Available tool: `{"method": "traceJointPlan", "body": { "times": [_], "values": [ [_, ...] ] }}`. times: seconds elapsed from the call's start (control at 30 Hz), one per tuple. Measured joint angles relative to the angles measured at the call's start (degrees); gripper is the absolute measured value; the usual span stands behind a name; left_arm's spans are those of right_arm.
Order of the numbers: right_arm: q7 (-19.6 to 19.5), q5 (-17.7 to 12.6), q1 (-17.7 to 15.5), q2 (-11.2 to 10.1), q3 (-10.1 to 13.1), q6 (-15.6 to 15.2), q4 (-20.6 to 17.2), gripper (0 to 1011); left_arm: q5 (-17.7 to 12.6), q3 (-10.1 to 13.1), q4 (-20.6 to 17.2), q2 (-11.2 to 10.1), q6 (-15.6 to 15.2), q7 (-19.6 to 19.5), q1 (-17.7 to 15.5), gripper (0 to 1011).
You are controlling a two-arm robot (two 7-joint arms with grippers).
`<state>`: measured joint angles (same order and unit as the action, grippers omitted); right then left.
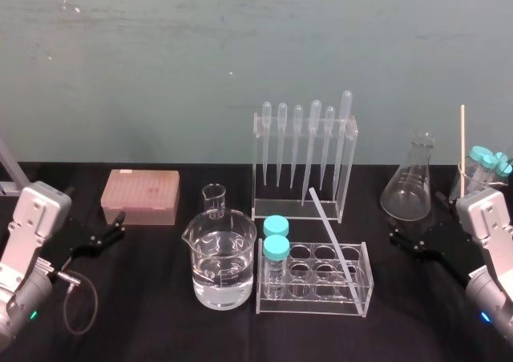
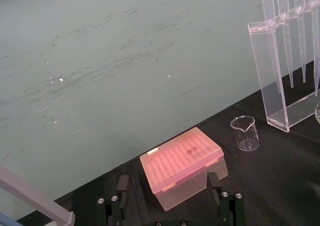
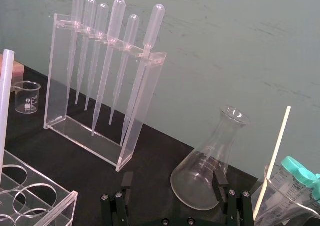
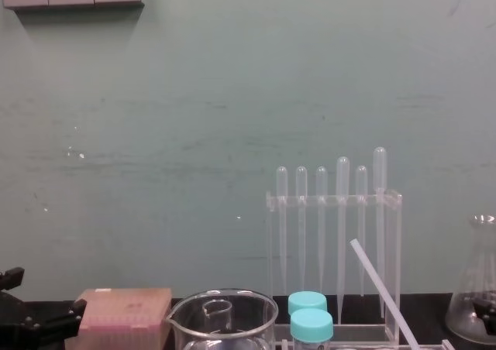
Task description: Pick up the stirring rod with one hand, then place it down.
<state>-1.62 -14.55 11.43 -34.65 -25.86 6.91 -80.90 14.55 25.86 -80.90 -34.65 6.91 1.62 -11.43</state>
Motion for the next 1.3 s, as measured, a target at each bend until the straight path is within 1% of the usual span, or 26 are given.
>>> {"method": "traceJointPlan", "body": {
  "times": [1.3],
  "values": [
    [0.00,0.00,0.00,0.00,0.00,0.00,0.00,1003,0.00,0.00,0.00,0.00,0.00,0.00,0.00,1000]
  ]
}}
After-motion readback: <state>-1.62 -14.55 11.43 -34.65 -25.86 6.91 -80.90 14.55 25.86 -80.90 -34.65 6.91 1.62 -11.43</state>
